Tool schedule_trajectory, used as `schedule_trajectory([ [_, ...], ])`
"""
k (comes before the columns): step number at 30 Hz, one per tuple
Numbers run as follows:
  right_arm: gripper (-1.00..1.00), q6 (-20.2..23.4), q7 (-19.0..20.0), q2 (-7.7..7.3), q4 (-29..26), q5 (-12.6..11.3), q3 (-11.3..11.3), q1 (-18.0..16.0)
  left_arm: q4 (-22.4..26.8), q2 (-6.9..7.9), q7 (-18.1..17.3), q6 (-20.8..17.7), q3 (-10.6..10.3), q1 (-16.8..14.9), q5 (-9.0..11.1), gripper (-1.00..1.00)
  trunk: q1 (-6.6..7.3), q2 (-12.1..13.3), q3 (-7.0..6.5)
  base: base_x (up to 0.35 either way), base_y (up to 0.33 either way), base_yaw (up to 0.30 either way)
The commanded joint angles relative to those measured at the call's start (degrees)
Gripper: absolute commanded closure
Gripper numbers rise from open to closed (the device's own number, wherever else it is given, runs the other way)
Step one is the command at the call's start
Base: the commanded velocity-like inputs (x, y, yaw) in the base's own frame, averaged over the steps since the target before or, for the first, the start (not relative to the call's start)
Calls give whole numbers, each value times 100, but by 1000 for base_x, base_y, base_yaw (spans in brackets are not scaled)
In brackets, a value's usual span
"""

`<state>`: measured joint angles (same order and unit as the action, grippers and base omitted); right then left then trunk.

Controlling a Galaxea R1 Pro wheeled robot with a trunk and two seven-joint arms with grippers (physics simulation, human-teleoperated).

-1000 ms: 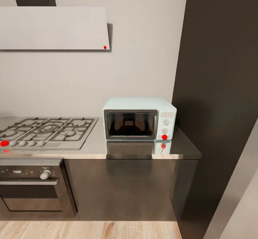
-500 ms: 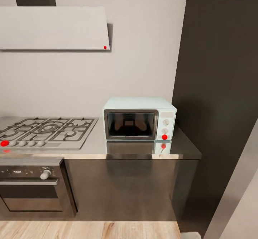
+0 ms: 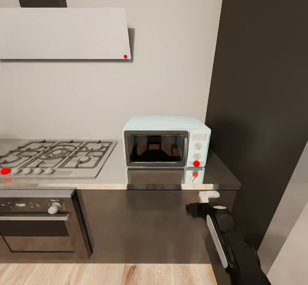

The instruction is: In the kitchen, take the popcorn bag from the countertop, put it into the microwave, and heat it until the popcorn is cooked so the cooked popcorn ends up inside the bag.

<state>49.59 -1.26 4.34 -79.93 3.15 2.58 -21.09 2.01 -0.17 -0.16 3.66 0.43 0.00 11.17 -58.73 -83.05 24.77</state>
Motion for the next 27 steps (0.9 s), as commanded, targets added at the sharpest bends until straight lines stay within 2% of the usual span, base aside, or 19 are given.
schedule_trajectory([
  [1,-100,72,-14,0,-88,28,6,-37,4,-1,-2,12,1,0,34,-100,0,-3,6,0,0,0],
  [2,-100,122,-20,-1,-161,28,6,-65,5,-1,-2,12,1,0,34,-100,0,-3,6,0,0,0],
  [4,-100,422,-38,-3,-281,32,6,-433,4,-1,-2,12,1,-1,35,-100,0,-3,6,0,0,0],
  [5,-100,724,-84,5,-286,32,6,-845,3,-1,-2,12,1,0,34,-100,0,-3,6,0,0,0],
  [7,-100,967,-171,20,-282,30,6,-1167,3,-1,-2,12,1,0,34,-100,0,-3,6,0,0,0],
  [8,-100,1041,-248,75,-279,29,6,-1449,3,-1,-2,12,1,-1,34,-100,0,-3,6,0,0,0],
  [11,-100,1041,-356,181,-278,28,6,-1795,6,-1,-2,12,1,-2,34,-100,0,-3,6,0,0,0],
  [14,-100,1041,-598,385,-267,21,6,-2119,2,-1,-2,12,1,0,34,-100,0,-3,6,0,0,0],
  [17,-100,1041,-987,565,-227,-5,9,-2278,1,-1,-2,12,1,-3,34,-100,0,-3,6,0,0,0],
  [20,-100,1041,-1127,565,-203,5,0,-2300,3,-1,-2,12,1,-1,34,-100,0,-3,6,0,0,0],
  [24,-100,634,-1139,565,-95,-19,-8,-2259,5,-4,-8,12,-14,0,34,-100,0,-3,6,0,0,0],
  [27,-100,569,-1147,565,-52,-4,-11,-2224,4,-6,-18,12,-40,0,9,-100,0,-3,6,0,0,0],
])
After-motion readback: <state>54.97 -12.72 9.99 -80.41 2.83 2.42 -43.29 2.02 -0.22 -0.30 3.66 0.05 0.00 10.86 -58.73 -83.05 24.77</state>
